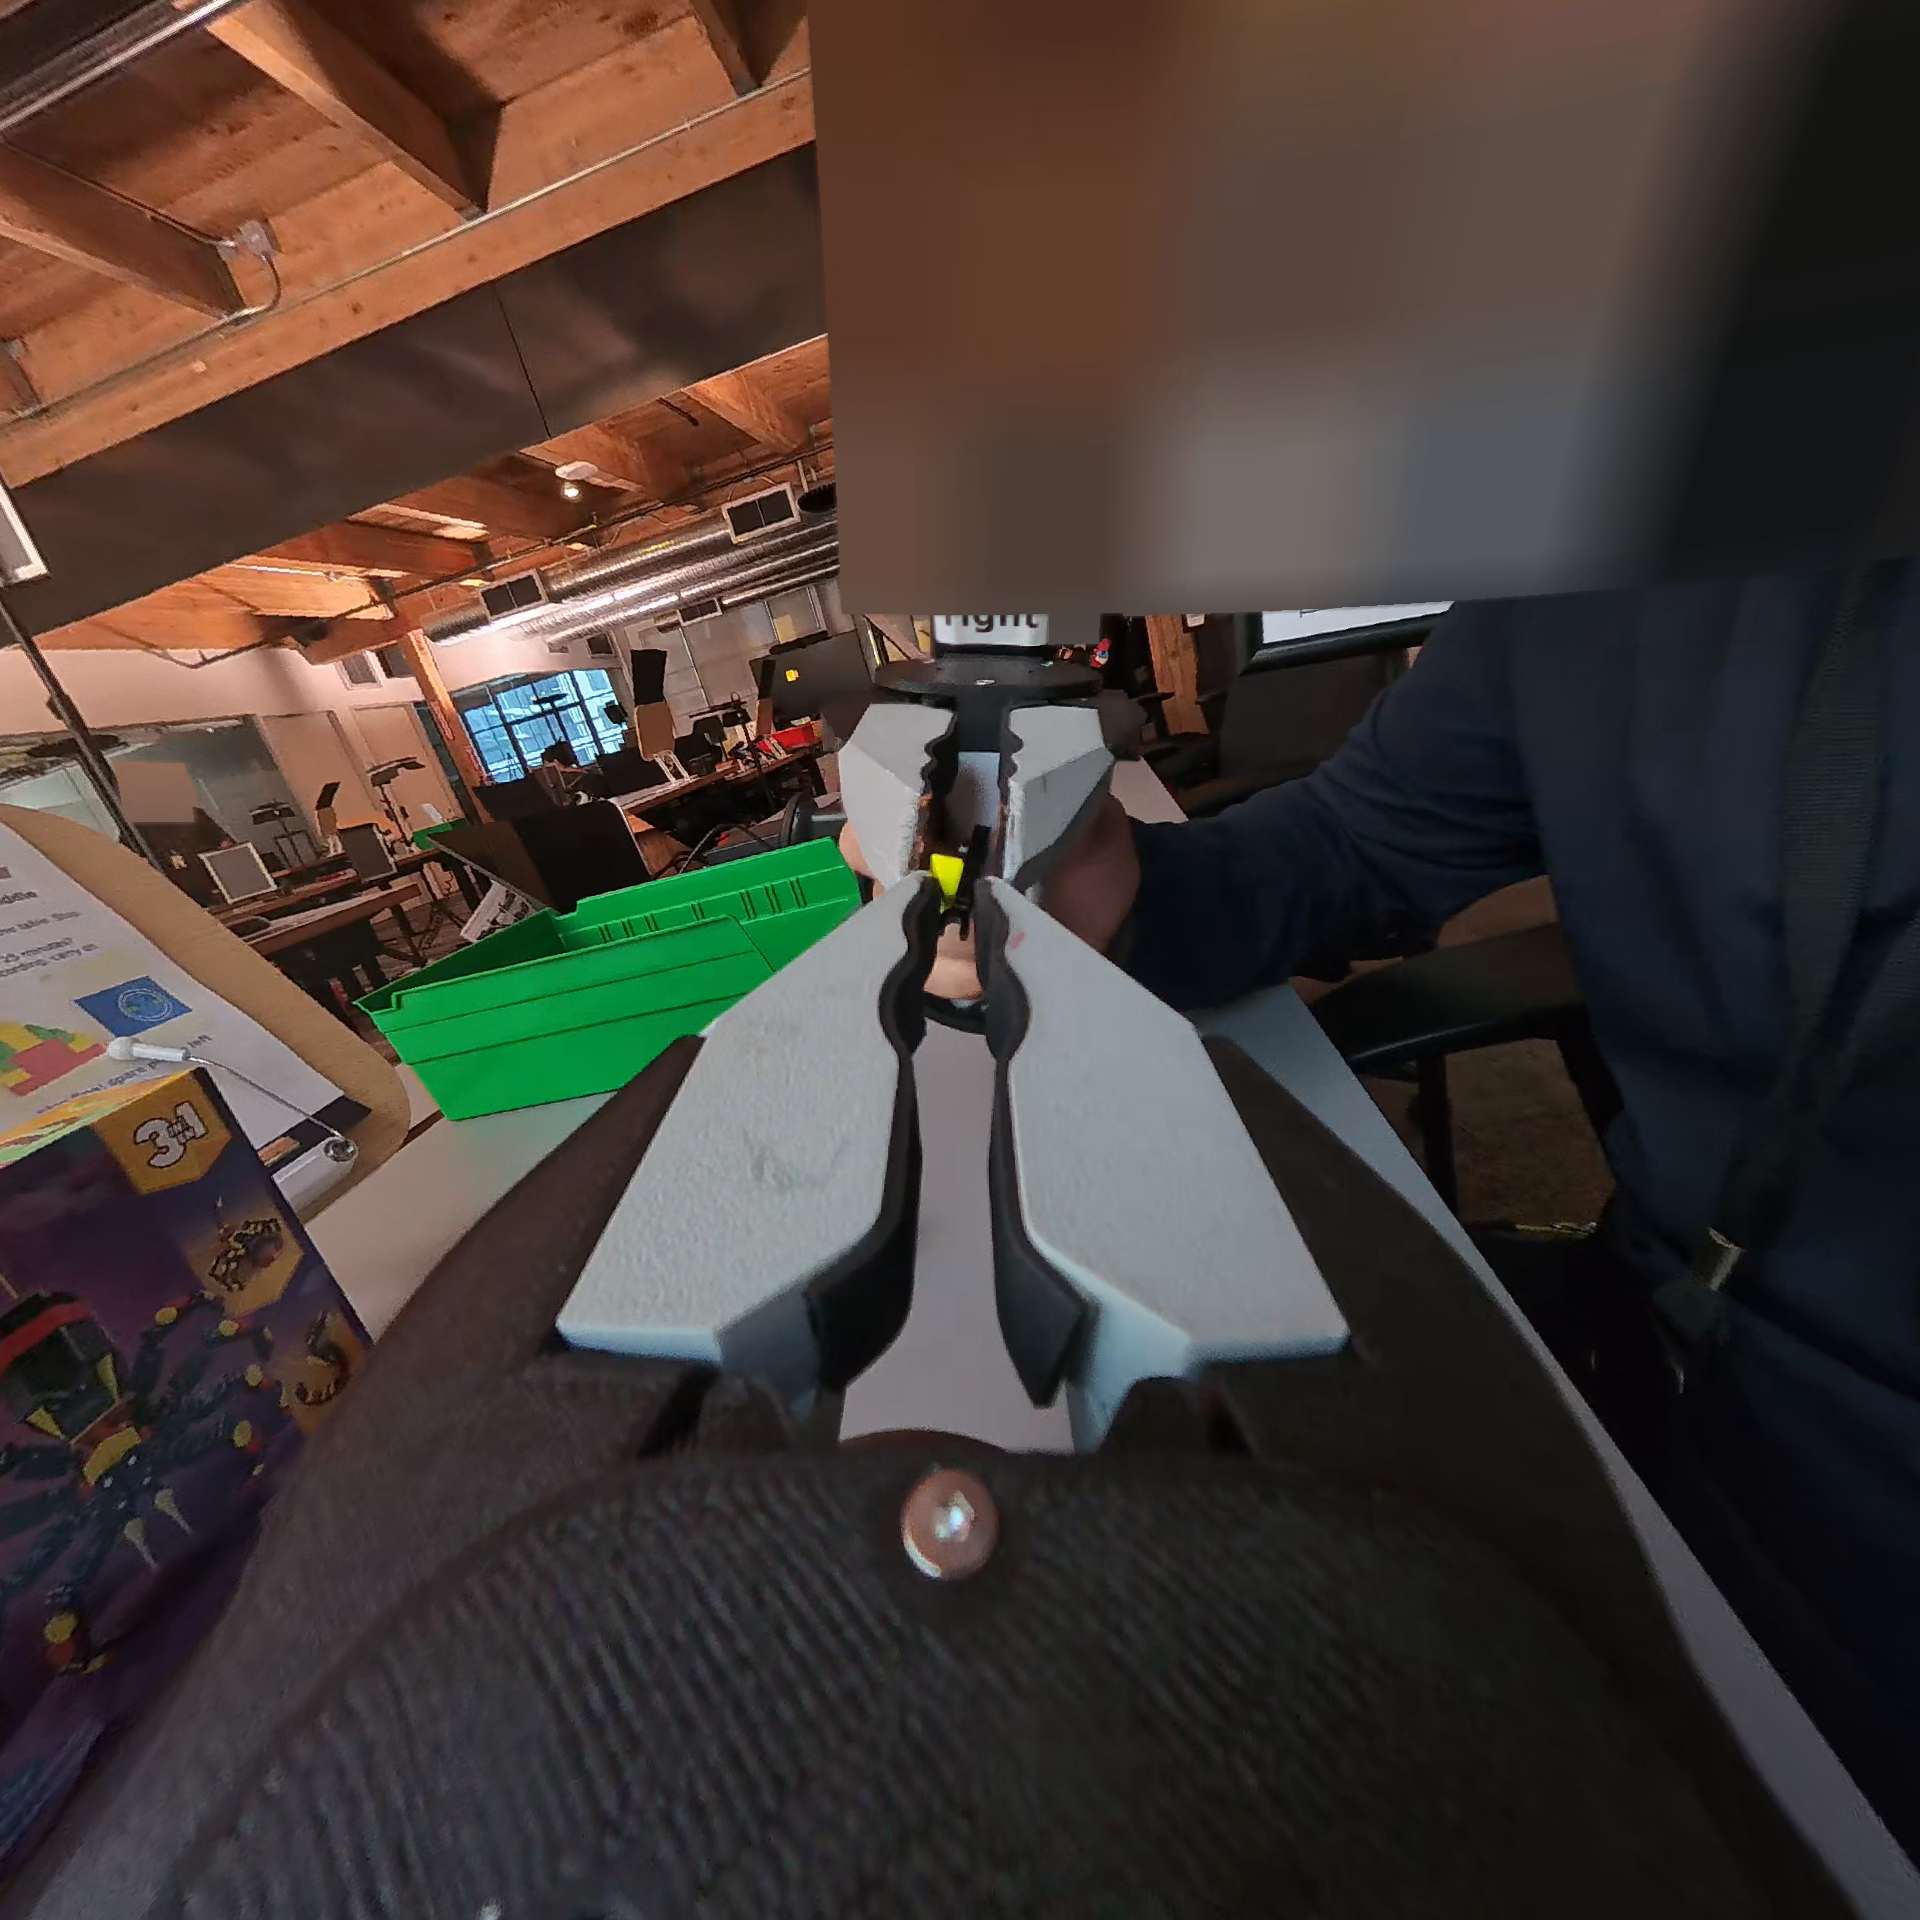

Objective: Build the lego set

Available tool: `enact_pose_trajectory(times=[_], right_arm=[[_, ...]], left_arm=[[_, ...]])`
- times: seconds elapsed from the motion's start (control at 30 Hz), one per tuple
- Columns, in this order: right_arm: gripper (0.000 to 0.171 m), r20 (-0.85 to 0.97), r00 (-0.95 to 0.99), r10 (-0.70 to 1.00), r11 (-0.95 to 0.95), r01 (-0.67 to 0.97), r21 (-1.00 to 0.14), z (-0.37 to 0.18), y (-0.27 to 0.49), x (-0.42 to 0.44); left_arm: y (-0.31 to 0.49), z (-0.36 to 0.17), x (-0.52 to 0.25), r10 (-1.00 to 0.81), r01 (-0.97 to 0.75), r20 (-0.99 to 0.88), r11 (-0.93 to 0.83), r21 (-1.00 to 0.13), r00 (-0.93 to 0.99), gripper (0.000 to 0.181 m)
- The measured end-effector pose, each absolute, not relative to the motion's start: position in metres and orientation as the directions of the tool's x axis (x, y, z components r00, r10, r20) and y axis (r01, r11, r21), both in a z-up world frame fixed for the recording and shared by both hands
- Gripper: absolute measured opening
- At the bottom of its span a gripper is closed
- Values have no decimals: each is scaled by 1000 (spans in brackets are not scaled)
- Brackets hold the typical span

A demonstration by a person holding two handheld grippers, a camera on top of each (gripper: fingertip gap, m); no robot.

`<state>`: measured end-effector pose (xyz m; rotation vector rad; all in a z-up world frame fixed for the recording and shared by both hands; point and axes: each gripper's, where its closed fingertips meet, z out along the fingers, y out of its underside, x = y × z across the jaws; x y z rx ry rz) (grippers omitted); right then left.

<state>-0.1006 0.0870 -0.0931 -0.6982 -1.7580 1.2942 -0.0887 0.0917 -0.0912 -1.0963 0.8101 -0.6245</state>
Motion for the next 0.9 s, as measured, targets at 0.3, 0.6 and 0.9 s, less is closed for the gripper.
enact_pose_trajectory(times=[0.3,0.6,0.9], right_arm=[[5,516,-416,749,510,-137,-849,-90,80,-97],[6,512,-446,734,515,-124,-848,-96,81,-95],[5,524,-470,710,527,-140,-839,-97,75,-91]], left_arm=[[85,-92,-87,-775,13,-314,383,-924,548,4],[86,-98,-85,-758,-56,-354,389,-920,548,4],[79,-100,-81,-758,-80,-388,410,-909,524,4]])
